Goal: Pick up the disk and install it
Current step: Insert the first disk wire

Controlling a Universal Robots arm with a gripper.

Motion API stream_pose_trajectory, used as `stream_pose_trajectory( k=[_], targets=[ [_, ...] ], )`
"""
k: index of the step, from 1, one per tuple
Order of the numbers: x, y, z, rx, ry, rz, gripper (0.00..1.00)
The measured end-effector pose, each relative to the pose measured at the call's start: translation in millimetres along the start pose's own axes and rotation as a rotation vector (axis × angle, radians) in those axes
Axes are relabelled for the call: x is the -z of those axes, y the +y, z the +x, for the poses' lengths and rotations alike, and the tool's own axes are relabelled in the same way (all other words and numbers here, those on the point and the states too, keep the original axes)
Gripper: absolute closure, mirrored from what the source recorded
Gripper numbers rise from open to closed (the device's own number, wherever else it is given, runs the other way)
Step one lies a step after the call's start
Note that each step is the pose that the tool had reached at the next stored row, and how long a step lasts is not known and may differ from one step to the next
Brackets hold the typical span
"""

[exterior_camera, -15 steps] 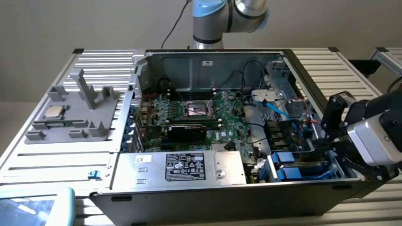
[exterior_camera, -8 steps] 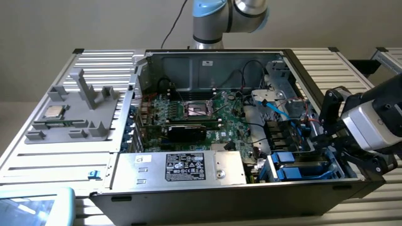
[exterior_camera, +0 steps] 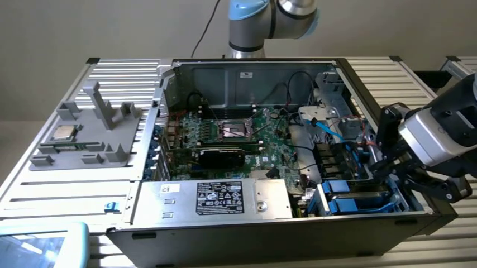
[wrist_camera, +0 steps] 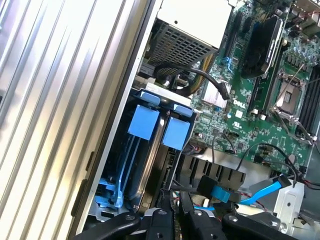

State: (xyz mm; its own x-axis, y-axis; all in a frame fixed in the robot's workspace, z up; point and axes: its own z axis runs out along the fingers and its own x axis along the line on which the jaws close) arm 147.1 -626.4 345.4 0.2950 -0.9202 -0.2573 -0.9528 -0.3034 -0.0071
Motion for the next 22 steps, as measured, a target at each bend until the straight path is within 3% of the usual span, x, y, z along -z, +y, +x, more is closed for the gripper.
stream_pose_trajectory(
  k=[2, 3, 7, 8, 11, 15, 19, 20, 22],
  targets=[
    [-0.7, -0.7, -3.4, -0.001, 0.0249, -0.0038, 0.84],
    [-0.8, -1.0, -5.4, -0.001, 0.0344, -0.0056, 0.84],
    [0.3, -2.4, -14.6, -0.003, 0.0613, -0.0119, 0.84],
    [0.3, -2.5, -16.4, -0.003, 0.0700, -0.0143, 0.84],
    [-0.2, -2.7, -21.0, -0.006, 0.1033, -0.0242, 0.84],
    [0.3, -3.6, -28.3, -0.008, 0.1372, -0.0327, 0.84],
    [0.1, -2.3, -31.0, -0.010, 0.1839, -0.0420, 0.84],
    [0.3, -1.6, -31.6, -0.010, 0.1929, -0.0428, 0.84],
    [1.1, 0.3, -33.2, -0.010, 0.2055, -0.0432, 0.84]
  ],
)
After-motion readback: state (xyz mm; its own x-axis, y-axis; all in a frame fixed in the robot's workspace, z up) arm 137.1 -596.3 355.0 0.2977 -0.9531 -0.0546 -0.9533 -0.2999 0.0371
